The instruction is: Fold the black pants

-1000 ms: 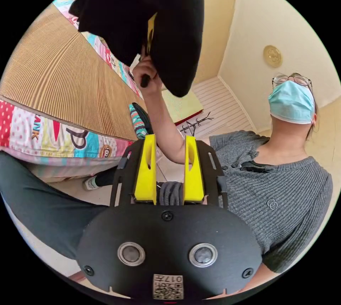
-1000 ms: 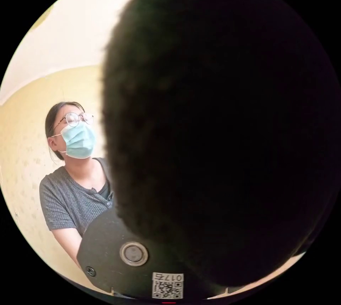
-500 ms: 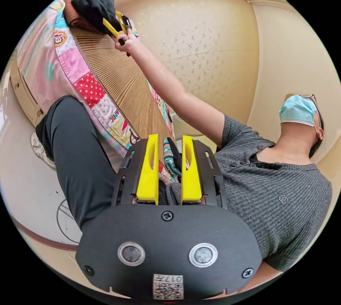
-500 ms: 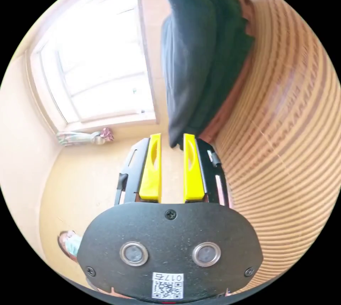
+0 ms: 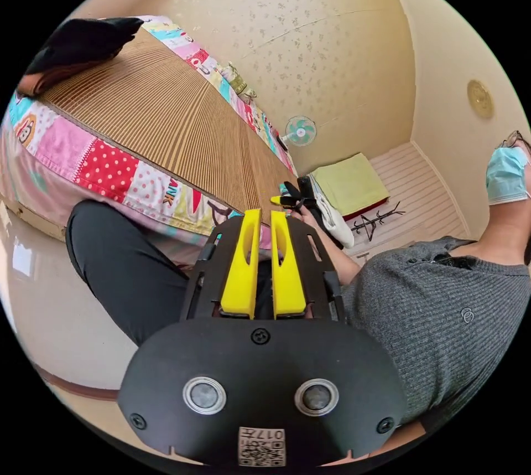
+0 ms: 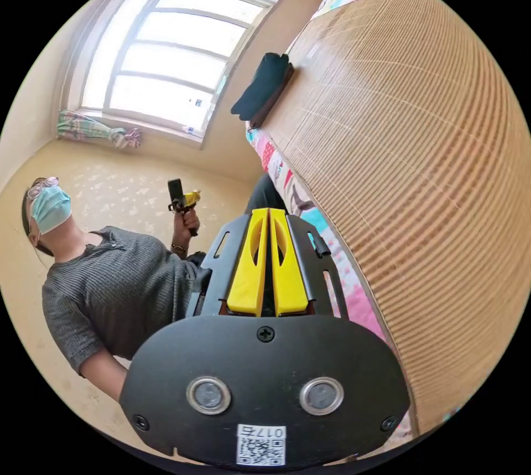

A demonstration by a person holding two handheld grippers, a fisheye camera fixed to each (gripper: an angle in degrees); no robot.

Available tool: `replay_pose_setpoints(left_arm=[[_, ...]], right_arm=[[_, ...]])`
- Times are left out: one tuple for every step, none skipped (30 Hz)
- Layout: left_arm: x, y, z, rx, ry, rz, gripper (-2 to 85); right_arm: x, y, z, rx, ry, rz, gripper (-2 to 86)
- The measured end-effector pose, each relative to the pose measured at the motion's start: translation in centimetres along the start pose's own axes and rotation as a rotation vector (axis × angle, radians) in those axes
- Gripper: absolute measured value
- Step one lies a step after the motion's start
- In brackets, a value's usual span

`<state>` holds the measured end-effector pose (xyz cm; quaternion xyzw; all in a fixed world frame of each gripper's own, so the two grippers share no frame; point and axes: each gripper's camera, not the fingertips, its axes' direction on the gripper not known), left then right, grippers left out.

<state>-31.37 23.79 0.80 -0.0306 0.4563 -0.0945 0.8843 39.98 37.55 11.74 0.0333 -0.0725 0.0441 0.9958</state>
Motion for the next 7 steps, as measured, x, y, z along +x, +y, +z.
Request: replay_pose_setpoints(left_arm=[[0.5,-0.3,0.9,-0.009,0.002,0.011,2.8],[1.5,-1.0,2.7,-0.026,0.011,0.033,1.9],[2.6,-1.7,4.6,-0.043,0.027,0.053,1.1],[3.1,-2.1,5.6,-0.052,0.037,0.061,0.7],[4.3,-2.9,7.5,-0.074,0.059,0.079,0.2],[5.7,-3.7,9.4,-0.103,0.082,0.106,-0.3],[6.4,-4.1,10.3,-0.12,0.09,0.124,-0.4]], right_arm=[[-1.4,2.5,-3.4,0.08,0.094,0.039,0.6],[-2.1,3.8,-5.0,0.126,0.14,0.055,0.7],[-3.9,6.5,-8.1,0.227,0.231,0.088,0.8],[-5.6,9.4,-10.8,0.339,0.313,0.132,0.9],[-6.5,10.9,-11.9,0.398,0.352,0.157,1.0],[-8.1,14.0,-13.7,0.512,0.419,0.209,1.3],[-9.7,17.1,-15.0,0.617,0.485,0.266,1.7]])
